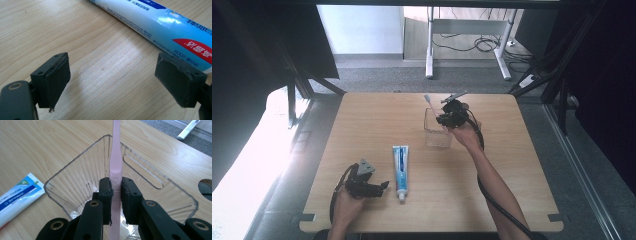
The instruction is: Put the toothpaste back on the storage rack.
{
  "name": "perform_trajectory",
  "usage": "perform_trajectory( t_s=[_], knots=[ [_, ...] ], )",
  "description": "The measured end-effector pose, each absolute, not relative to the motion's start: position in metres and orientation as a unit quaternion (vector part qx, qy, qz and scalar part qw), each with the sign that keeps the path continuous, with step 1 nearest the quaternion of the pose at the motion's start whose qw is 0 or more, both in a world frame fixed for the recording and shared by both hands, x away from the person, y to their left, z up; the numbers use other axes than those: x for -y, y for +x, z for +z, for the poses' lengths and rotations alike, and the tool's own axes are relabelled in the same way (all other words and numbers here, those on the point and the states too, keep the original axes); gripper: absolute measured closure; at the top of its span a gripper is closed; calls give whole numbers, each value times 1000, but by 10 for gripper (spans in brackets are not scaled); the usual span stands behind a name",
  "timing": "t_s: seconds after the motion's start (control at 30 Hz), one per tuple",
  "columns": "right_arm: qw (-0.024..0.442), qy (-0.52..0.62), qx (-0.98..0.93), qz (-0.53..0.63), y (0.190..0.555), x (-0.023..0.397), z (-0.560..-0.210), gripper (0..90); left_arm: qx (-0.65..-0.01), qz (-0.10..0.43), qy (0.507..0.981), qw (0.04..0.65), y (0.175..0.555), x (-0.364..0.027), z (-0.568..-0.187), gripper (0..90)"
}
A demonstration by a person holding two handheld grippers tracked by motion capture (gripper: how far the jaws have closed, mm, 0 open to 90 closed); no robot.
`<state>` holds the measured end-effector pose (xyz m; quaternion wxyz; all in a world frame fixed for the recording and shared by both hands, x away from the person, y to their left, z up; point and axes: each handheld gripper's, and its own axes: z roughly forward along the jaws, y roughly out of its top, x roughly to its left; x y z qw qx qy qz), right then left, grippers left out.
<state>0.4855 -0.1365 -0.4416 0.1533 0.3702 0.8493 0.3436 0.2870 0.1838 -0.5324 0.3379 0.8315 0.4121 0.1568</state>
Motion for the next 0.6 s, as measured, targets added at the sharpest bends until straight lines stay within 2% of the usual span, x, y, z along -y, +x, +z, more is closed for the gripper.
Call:
perform_trajectory(
  t_s=[0.6],
  knots=[
    [142,368,-864,311,490,131,-456,794,-412,157,832,338,287,-184,-532,132]
  ],
)
